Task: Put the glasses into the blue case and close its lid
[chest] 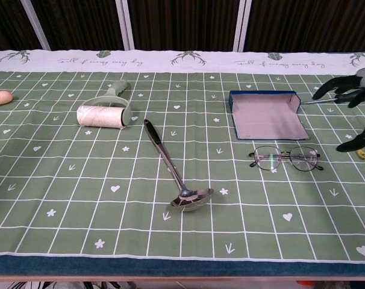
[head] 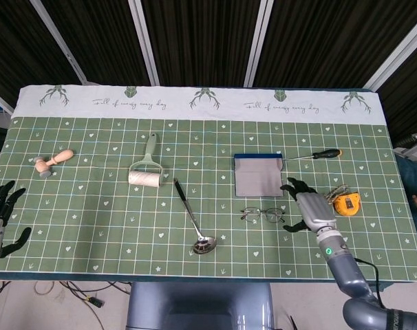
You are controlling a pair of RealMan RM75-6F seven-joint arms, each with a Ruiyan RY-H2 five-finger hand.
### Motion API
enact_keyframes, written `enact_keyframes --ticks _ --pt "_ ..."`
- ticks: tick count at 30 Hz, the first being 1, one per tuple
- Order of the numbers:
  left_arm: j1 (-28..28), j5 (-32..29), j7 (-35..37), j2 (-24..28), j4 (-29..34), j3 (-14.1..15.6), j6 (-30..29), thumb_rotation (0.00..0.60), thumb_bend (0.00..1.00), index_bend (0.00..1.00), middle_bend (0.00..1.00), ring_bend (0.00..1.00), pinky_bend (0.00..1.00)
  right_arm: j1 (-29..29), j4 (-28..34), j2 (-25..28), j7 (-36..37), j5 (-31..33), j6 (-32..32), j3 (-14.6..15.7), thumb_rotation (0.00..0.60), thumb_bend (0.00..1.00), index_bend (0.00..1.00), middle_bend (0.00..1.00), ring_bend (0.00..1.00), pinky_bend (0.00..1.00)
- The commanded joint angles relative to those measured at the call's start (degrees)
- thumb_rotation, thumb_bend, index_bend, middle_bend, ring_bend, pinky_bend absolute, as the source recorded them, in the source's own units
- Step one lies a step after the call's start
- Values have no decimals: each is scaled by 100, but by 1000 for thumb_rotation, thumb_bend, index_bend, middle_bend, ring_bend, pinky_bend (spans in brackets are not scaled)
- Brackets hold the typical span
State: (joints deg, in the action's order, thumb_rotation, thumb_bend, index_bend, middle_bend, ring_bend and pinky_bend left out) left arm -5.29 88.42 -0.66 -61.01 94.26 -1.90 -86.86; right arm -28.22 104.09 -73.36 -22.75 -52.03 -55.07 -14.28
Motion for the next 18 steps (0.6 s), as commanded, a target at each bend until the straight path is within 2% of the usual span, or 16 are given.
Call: enact_keyframes --ticks 1,6,12,18 --pt "1 3 3 7 -8 4 3 600 316 89 0 0 0 -273 -162 -423 -306 432 -94 -26 600 151 272 84 80 186" --pt "16 21 25 16 -12 15 -16 600 316 89 0 0 0 -427 -303 -874 -512 851 -402 13 600 147 330 84 80 186" --pt "21 16 41 22 -12 9 -24 600 316 89 0 0 0 -574 -608 -1190 -625 1046 -542 55 600 270 366 84 80 186" --pt "18 -10 23 26 3 -1 -9 600 316 89 0 0 0 -636 -928 -1354 -519 1124 -463 122 600 324 407 84 80 186"
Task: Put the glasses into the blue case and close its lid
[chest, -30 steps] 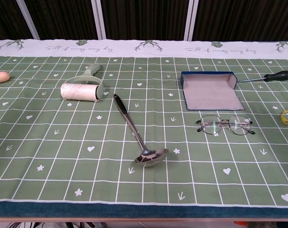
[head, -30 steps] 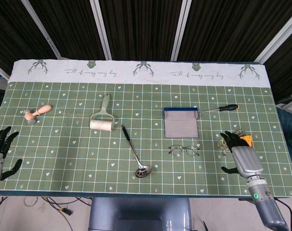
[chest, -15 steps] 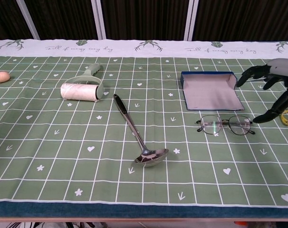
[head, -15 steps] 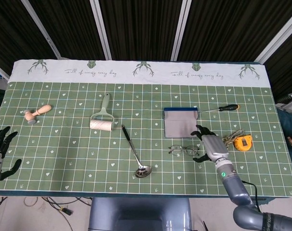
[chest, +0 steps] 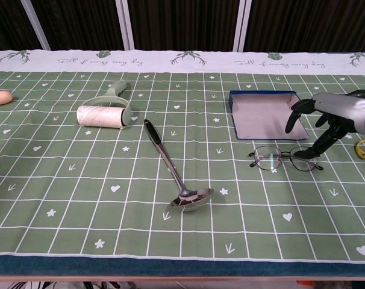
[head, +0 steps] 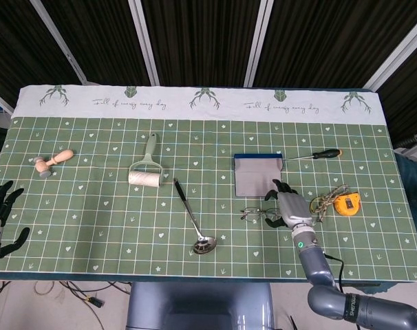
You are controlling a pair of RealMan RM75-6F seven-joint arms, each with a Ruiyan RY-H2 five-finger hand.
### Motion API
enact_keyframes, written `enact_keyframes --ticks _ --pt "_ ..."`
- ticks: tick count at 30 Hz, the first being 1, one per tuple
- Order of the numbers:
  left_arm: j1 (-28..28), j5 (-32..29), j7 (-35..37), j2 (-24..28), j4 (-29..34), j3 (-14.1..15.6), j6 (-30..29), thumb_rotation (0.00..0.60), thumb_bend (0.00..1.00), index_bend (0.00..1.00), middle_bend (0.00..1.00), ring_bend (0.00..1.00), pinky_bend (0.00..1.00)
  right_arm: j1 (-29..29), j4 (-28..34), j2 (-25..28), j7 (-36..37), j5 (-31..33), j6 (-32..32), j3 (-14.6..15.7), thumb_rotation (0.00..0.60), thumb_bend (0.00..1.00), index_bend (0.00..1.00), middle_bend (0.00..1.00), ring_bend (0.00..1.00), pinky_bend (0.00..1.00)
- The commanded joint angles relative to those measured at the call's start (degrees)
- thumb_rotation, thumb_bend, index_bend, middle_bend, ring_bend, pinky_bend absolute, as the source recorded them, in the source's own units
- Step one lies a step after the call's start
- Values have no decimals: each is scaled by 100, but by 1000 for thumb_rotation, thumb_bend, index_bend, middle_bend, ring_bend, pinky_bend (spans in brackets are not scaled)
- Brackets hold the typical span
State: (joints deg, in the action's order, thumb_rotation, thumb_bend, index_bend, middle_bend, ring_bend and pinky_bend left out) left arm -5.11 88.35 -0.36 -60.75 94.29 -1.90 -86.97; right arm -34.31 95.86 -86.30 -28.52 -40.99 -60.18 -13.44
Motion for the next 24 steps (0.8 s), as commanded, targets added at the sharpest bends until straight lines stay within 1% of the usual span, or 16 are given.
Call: enact_keyframes --ticks 1,10,16,24 --pt "0 -7 -10 1 2 -1 5 600 316 89 0 0 0 -31 -141 -77 82 6 56 46 600 329 418 84 80 186" --pt "5 -39 -23 4 30 -18 1 600 316 89 0 0 0 -27 -441 -256 343 -171 104 146 600 331 486 84 80 186" --pt "13 -58 -9 10 33 -32 -13 600 316 89 0 0 0 -51 -716 -402 457 -190 136 153 600 332 494 84 80 186" --pt "9 -73 -28 3 24 -36 5 600 316 88 0 0 0 -102 -894 -507 494 -176 178 146 600 341 508 84 81 186"
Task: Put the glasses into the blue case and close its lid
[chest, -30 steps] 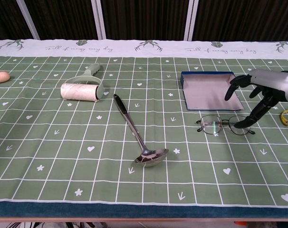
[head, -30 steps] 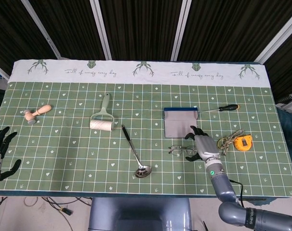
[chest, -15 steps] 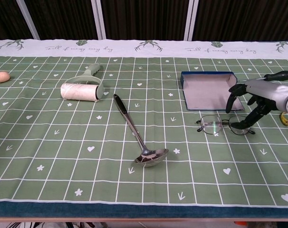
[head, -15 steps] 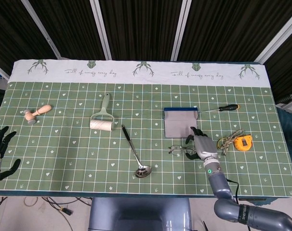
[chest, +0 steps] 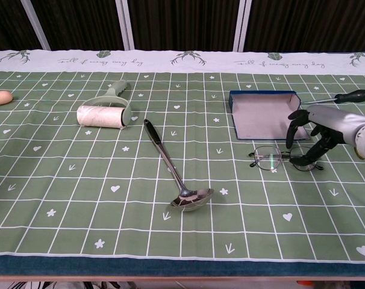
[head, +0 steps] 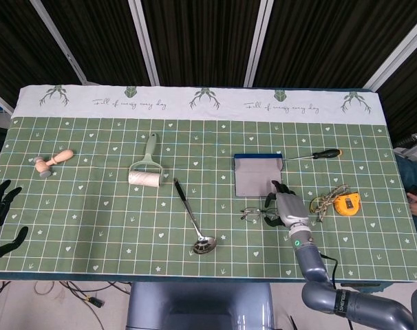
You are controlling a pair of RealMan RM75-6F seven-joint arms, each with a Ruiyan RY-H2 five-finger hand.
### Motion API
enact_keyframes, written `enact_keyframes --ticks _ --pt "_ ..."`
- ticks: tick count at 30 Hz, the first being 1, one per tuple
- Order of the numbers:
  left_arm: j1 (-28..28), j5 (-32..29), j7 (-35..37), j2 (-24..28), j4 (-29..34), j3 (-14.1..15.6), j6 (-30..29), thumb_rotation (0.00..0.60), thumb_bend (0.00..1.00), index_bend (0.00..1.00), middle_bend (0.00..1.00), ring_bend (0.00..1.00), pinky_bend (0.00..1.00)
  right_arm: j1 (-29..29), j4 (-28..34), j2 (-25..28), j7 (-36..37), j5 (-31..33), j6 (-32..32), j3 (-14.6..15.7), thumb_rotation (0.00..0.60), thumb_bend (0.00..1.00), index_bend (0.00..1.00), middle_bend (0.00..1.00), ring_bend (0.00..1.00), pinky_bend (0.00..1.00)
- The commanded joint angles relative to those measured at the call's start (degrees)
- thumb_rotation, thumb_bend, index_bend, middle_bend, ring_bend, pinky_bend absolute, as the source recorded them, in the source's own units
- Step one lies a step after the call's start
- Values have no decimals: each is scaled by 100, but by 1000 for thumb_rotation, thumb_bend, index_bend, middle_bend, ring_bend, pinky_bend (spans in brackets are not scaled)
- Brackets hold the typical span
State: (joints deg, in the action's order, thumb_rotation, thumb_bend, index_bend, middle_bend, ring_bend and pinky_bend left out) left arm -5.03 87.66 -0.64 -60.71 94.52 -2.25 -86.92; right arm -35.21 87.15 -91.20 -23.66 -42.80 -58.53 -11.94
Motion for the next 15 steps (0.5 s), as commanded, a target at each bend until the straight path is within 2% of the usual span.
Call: enact_keyframes --ticks 1,15 --pt "2 -9 2 -2 1 -2 2 600 316 88 0 0 0 -19 -39 -28 12 10 22 -5 600 352 509 84 81 186" --pt "3 -32 -25 -8 4 -11 13 600 316 88 0 0 0 -115 -198 -158 23 45 116 -10 600 413 550 84 81 186"
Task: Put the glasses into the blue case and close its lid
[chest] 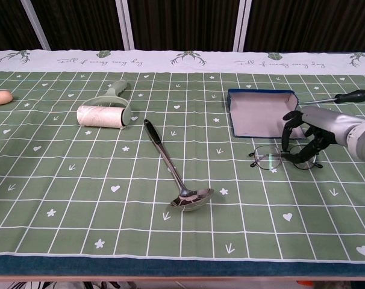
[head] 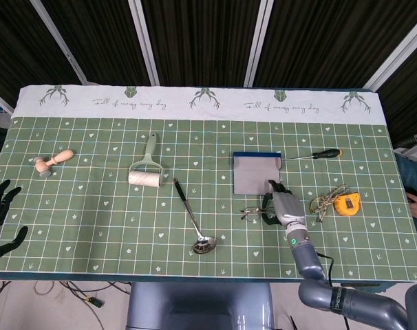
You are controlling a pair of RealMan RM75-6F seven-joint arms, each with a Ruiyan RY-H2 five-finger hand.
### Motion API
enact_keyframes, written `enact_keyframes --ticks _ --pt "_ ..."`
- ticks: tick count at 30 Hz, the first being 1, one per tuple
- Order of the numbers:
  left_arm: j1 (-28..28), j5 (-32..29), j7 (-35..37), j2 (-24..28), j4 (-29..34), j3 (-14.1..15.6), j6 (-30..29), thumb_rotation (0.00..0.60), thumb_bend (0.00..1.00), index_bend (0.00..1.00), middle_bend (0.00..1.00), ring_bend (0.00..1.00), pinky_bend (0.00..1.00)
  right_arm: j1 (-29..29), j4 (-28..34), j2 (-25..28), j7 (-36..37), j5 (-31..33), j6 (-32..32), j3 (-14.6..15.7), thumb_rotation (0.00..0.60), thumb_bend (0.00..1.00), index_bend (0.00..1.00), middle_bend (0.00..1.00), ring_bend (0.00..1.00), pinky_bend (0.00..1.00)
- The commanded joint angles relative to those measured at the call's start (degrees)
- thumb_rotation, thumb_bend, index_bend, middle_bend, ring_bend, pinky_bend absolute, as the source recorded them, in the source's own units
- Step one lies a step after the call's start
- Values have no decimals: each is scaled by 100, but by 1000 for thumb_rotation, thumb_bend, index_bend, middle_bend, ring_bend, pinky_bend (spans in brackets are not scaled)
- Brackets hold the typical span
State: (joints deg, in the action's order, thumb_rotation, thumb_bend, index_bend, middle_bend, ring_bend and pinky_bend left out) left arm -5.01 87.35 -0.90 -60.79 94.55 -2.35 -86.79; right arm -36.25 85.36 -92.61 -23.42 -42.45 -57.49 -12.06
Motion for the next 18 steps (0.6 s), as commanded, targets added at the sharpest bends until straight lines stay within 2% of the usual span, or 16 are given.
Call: enact_keyframes --ticks 1,18 --pt "1 0 1 0 1 -1 -2 600 316 88 0 0 0 -16 -26 -24 -1 12 16 3 600 415 554 84 81 186" --pt "2 -3 -3 2 0 -2 5 600 316 96 0 0 0 -62 -9 -77 58 2 21 -22 600 499 613 86 82 186"
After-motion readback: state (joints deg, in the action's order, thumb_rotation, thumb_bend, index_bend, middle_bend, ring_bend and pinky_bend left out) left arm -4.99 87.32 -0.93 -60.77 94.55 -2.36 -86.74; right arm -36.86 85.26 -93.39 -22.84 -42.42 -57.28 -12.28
